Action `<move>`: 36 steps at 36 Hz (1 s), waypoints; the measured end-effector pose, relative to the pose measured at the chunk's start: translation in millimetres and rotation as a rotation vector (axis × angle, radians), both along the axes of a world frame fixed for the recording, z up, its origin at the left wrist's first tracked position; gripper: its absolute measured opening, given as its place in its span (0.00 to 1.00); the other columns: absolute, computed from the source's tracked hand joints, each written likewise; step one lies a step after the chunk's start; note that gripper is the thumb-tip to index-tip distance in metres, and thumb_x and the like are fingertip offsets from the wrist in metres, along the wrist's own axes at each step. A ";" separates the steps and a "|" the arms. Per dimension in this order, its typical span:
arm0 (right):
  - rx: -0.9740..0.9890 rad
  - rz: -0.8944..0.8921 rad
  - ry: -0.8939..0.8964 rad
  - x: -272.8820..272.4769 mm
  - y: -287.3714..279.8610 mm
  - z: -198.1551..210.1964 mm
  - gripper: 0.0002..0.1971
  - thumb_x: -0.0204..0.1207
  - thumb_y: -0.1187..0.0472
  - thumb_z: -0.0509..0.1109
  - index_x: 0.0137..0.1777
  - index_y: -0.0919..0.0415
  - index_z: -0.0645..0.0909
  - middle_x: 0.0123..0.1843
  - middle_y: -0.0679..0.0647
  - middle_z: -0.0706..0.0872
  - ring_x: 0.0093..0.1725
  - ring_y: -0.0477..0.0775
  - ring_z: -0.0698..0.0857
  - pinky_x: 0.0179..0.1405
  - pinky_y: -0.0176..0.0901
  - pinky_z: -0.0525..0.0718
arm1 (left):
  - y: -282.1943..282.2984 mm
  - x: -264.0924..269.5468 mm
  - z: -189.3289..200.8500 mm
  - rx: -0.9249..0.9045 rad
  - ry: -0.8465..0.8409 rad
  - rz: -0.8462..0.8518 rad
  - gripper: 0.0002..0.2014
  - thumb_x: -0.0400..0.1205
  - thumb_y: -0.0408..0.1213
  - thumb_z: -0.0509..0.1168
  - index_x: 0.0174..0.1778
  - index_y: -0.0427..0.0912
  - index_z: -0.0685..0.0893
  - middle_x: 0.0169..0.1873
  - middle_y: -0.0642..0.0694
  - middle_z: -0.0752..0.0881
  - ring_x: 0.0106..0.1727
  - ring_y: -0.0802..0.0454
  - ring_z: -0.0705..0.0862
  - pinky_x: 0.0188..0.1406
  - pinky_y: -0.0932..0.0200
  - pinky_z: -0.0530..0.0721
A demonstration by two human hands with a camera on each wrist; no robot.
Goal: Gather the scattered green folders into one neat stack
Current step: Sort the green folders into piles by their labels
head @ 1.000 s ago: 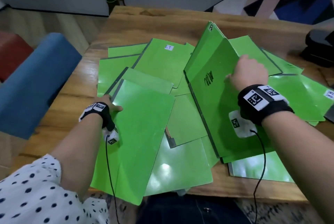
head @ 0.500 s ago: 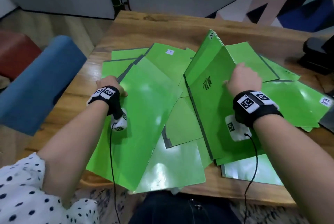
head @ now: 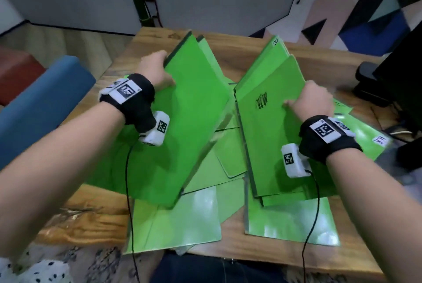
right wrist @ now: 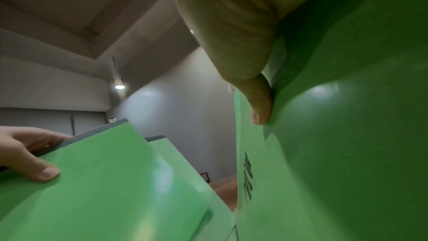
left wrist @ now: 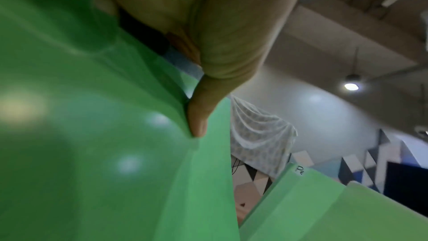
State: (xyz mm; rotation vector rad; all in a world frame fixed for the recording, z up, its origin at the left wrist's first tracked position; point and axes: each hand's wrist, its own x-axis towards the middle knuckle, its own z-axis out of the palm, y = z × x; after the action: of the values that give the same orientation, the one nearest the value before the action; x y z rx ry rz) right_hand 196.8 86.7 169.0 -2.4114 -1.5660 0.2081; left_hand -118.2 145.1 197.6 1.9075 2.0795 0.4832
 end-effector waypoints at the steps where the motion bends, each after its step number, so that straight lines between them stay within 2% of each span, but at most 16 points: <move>1: 0.039 -0.003 -0.019 8.1 0.9 7.0 0.23 0.73 0.52 0.76 0.57 0.70 0.75 0.52 0.68 0.84 0.55 0.68 0.84 0.49 0.54 0.81 | 2.3 3.5 3.0 0.001 -0.047 0.031 0.24 0.72 0.33 0.76 0.63 0.35 0.77 0.60 0.38 0.82 0.61 0.40 0.81 0.50 0.56 0.74; 4: 0.136 -0.022 -0.038 32.4 3.8 25.5 0.26 0.73 0.51 0.76 0.60 0.70 0.74 0.59 0.72 0.83 0.60 0.72 0.82 0.57 0.60 0.80 | 10.1 14.8 -12.3 -0.038 -0.207 0.105 0.28 0.71 0.34 0.77 0.65 0.34 0.76 0.62 0.37 0.82 0.62 0.39 0.81 0.60 0.51 0.79; 8: 0.191 -0.052 -0.011 57.7 2.0 38.7 0.27 0.73 0.49 0.75 0.60 0.70 0.74 0.61 0.71 0.82 0.62 0.71 0.81 0.60 0.61 0.78 | -5.3 43.7 -72.0 -0.173 -0.304 0.185 0.28 0.73 0.35 0.76 0.66 0.33 0.75 0.62 0.36 0.82 0.63 0.39 0.81 0.61 0.50 0.78; 12: 0.174 -0.008 0.064 70.3 1.2 42.2 0.27 0.71 0.47 0.76 0.61 0.68 0.76 0.60 0.68 0.83 0.61 0.68 0.81 0.60 0.57 0.78 | -35.6 63.9 -135.9 -0.308 -0.339 0.311 0.32 0.76 0.40 0.73 0.69 0.32 0.66 0.66 0.32 0.76 0.67 0.34 0.77 0.64 0.44 0.76; 16: 0.130 0.059 0.212 77.9 2.1 23.9 0.26 0.67 0.47 0.79 0.58 0.64 0.80 0.58 0.63 0.86 0.57 0.63 0.85 0.56 0.53 0.81 | -57.5 61.4 -168.9 -0.364 -0.366 0.423 0.37 0.77 0.45 0.71 0.75 0.33 0.61 0.70 0.32 0.74 0.69 0.33 0.76 0.67 0.40 0.76; 18: 0.054 0.048 0.350 81.7 3.5 -1.3 0.33 0.60 0.43 0.82 0.60 0.63 0.81 0.57 0.61 0.87 0.55 0.60 0.86 0.57 0.54 0.84 | -65.7 57.9 -177.6 -0.481 -0.356 0.398 0.39 0.77 0.50 0.69 0.76 0.31 0.62 0.71 0.31 0.74 0.68 0.34 0.77 0.66 0.41 0.77; 20: 0.005 0.017 0.460 86.1 7.7 -34.2 0.51 0.45 0.29 0.81 0.66 0.62 0.79 0.62 0.61 0.86 0.60 0.60 0.85 0.61 0.59 0.83 | -73.5 54.4 -183.8 -0.601 -0.382 0.368 0.44 0.75 0.56 0.69 0.77 0.30 0.62 0.73 0.31 0.72 0.70 0.35 0.75 0.68 0.40 0.76; 21: -0.029 0.009 0.507 84.2 6.9 -47.3 0.55 0.46 0.29 0.81 0.71 0.63 0.75 0.68 0.63 0.82 0.66 0.62 0.82 0.65 0.61 0.80 | -76.1 53.4 -185.3 -0.629 -0.389 0.356 0.44 0.74 0.55 0.70 0.77 0.30 0.63 0.72 0.31 0.72 0.70 0.35 0.75 0.68 0.41 0.75; 23: -0.118 -0.014 0.586 74.7 -0.3 -67.8 0.52 0.59 0.43 0.82 0.78 0.68 0.63 0.77 0.66 0.70 0.75 0.64 0.72 0.73 0.61 0.71 | -78.2 51.2 -189.5 -0.631 -0.388 0.366 0.40 0.74 0.47 0.73 0.76 0.30 0.66 0.68 0.32 0.76 0.66 0.37 0.78 0.66 0.43 0.75; 25: -0.192 -0.031 0.625 66.3 -9.3 -90.1 0.50 0.65 0.49 0.81 0.80 0.68 0.59 0.80 0.66 0.66 0.77 0.65 0.68 0.74 0.62 0.69 | -79.6 50.4 -192.2 -0.617 -0.376 0.390 0.33 0.73 0.39 0.75 0.70 0.30 0.70 0.62 0.33 0.81 0.60 0.38 0.80 0.62 0.45 0.78; 29: -0.308 -0.078 0.634 57.8 -18.4 -133.7 0.51 0.65 0.47 0.80 0.82 0.64 0.56 0.81 0.63 0.64 0.78 0.65 0.66 0.74 0.65 0.69 | -83.6 47.7 -198.9 -0.572 -0.364 0.403 0.22 0.77 0.37 0.71 0.63 0.31 0.75 0.58 0.34 0.82 0.59 0.38 0.81 0.60 0.46 0.79; 32: -0.402 -0.074 0.576 57.1 -21.5 -155.4 0.48 0.69 0.46 0.77 0.81 0.65 0.56 0.81 0.63 0.64 0.78 0.65 0.68 0.72 0.60 0.71 | -87.7 45.0 -202.9 -0.521 -0.432 0.432 0.18 0.80 0.38 0.68 0.60 0.29 0.77 0.56 0.33 0.83 0.55 0.39 0.82 0.59 0.45 0.80; 34: -0.477 -0.059 0.546 53.8 -24.7 -165.3 0.45 0.72 0.46 0.74 0.81 0.68 0.55 0.80 0.65 0.66 0.76 0.66 0.70 0.69 0.58 0.74 | -90.7 45.0 -203.3 -0.513 -0.485 0.470 0.18 0.83 0.39 0.64 0.63 0.28 0.77 0.59 0.32 0.83 0.57 0.38 0.82 0.61 0.46 0.78; 36: -0.527 -0.053 0.534 48.8 -28.4 -172.4 0.45 0.74 0.47 0.73 0.80 0.68 0.53 0.79 0.66 0.67 0.74 0.67 0.72 0.68 0.58 0.78 | -94.7 50.3 -201.8 -0.574 -0.555 0.512 0.25 0.86 0.45 0.58 0.71 0.27 0.72 0.65 0.30 0.79 0.63 0.35 0.80 0.65 0.46 0.77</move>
State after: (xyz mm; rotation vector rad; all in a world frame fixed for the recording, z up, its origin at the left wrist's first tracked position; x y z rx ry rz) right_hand 245.6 58.3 -3.4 -2.4377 -1.3025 1.2740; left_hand -67.9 50.4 -4.2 0.8054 2.0003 0.3951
